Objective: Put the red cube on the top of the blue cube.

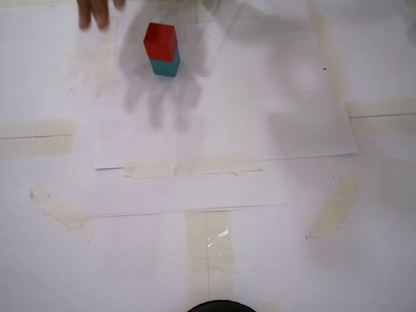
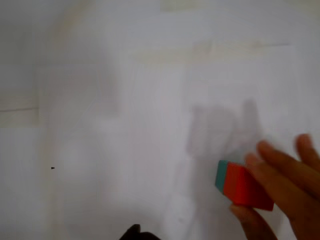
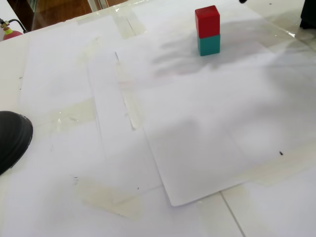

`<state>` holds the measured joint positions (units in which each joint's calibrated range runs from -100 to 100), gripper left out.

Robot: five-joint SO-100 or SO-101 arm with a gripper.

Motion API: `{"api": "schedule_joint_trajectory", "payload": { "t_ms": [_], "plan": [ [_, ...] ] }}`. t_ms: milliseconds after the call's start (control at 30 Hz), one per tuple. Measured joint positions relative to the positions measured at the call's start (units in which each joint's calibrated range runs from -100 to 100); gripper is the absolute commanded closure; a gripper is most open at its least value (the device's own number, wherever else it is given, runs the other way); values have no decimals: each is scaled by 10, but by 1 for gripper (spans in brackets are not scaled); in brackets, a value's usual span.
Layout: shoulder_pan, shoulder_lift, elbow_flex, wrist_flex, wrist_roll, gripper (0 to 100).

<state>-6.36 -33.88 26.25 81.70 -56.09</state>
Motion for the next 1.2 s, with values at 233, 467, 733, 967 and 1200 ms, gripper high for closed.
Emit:
{"api": "schedule_joint_trajectory", "payload": {
  "t_ms": [233, 467, 733, 967, 1200],
  "plan": [
    [6, 0, 0, 6, 12, 100],
    [6, 0, 0, 6, 12, 100],
    [9, 0, 0, 6, 16, 100],
    [15, 0, 0, 6, 18, 100],
    [15, -1, 23, -20, 16, 99]
  ]
}}
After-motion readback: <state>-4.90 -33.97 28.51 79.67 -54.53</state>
